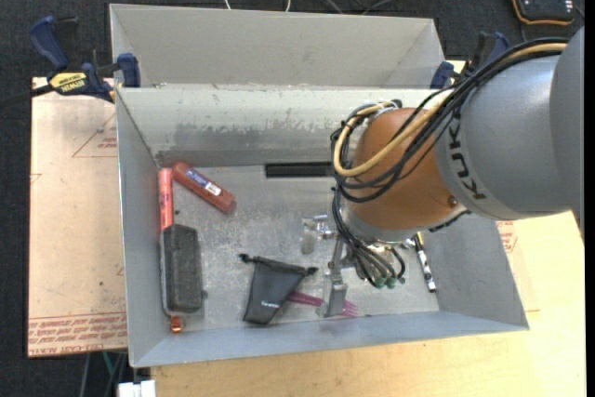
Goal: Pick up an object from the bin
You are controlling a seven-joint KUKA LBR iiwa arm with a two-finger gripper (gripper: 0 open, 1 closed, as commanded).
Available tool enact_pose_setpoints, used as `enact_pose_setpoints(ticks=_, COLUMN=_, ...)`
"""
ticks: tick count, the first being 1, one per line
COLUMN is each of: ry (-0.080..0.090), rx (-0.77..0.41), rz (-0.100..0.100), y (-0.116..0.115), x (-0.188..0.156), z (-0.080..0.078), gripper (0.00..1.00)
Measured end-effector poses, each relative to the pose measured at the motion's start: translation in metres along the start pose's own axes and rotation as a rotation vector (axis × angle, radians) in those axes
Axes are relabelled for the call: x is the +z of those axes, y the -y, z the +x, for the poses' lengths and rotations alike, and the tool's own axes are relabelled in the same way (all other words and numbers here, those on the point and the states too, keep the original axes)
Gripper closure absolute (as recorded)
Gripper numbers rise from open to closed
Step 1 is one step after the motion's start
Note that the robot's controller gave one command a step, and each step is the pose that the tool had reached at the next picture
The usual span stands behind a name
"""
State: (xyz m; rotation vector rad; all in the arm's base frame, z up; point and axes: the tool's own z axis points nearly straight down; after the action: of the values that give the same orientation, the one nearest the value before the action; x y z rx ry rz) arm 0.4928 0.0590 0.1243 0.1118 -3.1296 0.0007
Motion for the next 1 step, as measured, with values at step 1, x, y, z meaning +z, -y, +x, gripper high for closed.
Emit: enact_pose_setpoints(ticks=1, ry=0.0, rx=0.0, rz=0.0, y=0.0, x=0.0, z=0.0, gripper=0.0)
